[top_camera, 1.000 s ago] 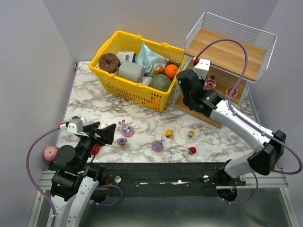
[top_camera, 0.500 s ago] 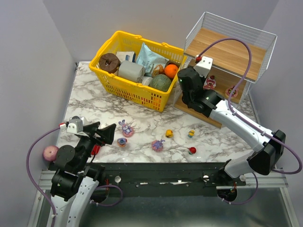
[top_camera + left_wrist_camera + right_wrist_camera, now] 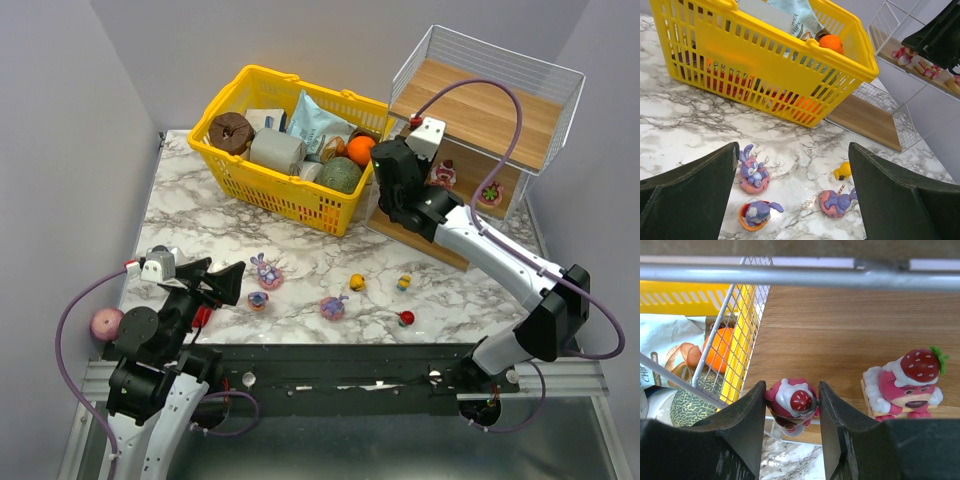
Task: Place and organize the plastic toys onto the shelf
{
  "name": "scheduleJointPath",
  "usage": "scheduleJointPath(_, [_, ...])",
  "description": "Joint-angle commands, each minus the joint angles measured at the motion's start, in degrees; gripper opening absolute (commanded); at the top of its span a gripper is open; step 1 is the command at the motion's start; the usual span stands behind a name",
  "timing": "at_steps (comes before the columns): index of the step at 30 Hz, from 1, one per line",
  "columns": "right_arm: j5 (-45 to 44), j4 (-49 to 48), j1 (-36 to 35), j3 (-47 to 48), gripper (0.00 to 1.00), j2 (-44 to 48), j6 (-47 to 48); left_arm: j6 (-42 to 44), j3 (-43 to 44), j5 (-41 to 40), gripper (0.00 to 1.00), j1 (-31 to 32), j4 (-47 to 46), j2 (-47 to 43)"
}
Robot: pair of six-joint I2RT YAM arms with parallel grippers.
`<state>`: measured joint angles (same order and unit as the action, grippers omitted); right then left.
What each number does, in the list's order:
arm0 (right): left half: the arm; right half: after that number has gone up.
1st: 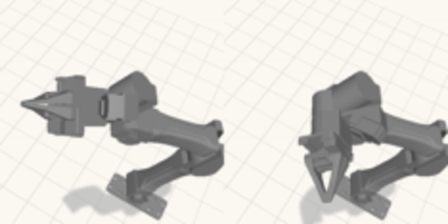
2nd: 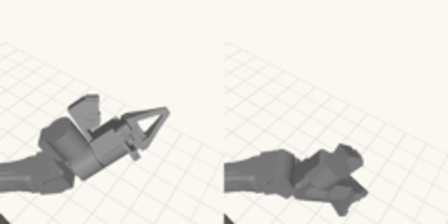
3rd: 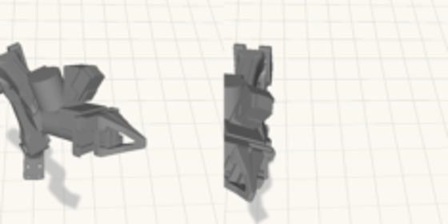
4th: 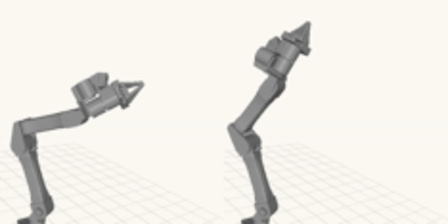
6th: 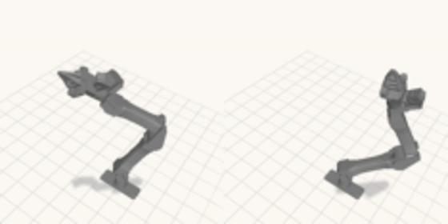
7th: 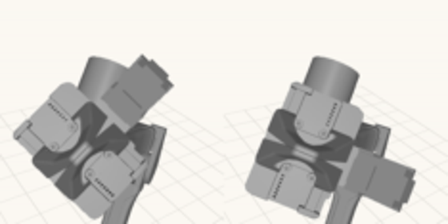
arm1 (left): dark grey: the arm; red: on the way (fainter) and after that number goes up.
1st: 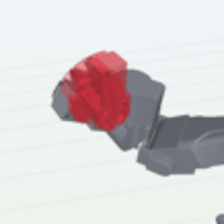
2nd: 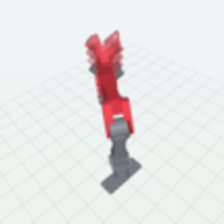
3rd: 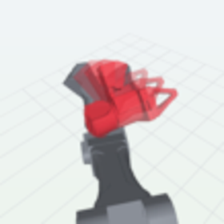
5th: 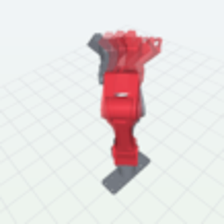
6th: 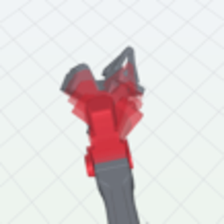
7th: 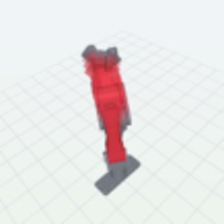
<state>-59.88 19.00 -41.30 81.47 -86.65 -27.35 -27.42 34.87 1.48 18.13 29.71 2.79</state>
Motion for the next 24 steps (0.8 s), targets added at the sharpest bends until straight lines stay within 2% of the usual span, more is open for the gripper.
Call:
scheduleJointPath(1, [-3.6,-3.1,0.6,-0.3,0.31,-1.9,1.8,0.3,-0.2,-1.0,0.99,0.2,0.3,0.1])
scheduleJointPath(3, [-3.7,-3.9,0.7,-0.3,0.37,-2.4,2.5,0.3,-0.2,-1.0,0.99,0.2,0.3,0.0])
scheduleJointPath(11, [-4.6,-9.1,0.7,-2.5,0.39,-3.3,6.1,0.3,-0.1,-1.0,0.99,0.2,0.3,-0.1])
scheduleJointPath(14, [-5.4,-11.4,0.7,-3.3,0.42,-3.5,7.8,0.3,-0.1,-1.0,0.99,0.2,0.4,-0.1])
scheduleJointPath(16, [-5.4,-12.6,0.8,-3.8,0.47,-3.9,9.2,0.3,-0.1,-1.0,0.99,0.2,0.4,0.0])
scheduleJointPath(24, [-6.7,-15.2,0.8,-4.5,0.5,-4.8,11.7,0.3,-0.1,-1.0,0.99,0.2,0.4,-0.1])
